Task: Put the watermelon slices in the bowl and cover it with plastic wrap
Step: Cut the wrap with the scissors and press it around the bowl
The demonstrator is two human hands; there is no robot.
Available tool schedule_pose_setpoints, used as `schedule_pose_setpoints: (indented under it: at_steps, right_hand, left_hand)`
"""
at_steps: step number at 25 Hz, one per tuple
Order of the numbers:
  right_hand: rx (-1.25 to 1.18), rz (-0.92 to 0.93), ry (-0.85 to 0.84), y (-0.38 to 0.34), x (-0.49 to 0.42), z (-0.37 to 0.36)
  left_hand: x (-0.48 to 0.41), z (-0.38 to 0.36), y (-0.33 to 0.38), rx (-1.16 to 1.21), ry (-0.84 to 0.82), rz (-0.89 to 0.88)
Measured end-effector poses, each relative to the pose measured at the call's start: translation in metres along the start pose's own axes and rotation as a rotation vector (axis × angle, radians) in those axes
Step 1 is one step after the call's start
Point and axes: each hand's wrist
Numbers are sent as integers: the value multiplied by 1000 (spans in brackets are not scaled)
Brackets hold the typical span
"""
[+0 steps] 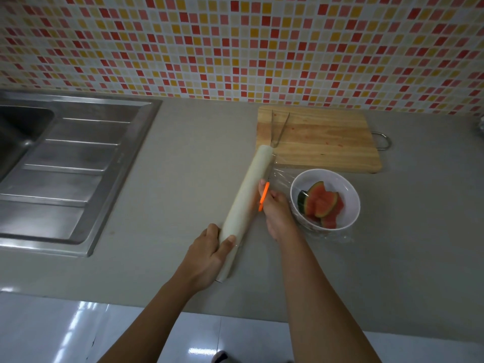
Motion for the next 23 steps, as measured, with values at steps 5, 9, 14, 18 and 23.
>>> schedule_pose_setpoints:
  at_steps: [5, 9, 14, 18, 23]
  right_hand:
    - [-20, 38, 15, -11, -3, -6]
    - [29, 33, 25, -16, -9, -10]
    - [45, 6, 13, -24, -12, -15]
    - [83, -11, -1, -30, -5, -16]
    - [449, 165, -12, -7, 30, -32]
  left_hand:
    - [-1, 9, -5, -15, -27, 4]
    - [0, 19, -9, -15, -50, 12]
    - [9, 33, -14, -14, -63, 4]
    - [30, 48, -32, -26, -50, 15]
    - [20, 53, -36, 17, 131, 111]
Point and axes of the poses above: each hand's wrist, its own x-axis away from the middle knuckle, its own z-axis out of the back of the hand, y = z × x, and after that the axes turned 12 degrees about x, right-handed
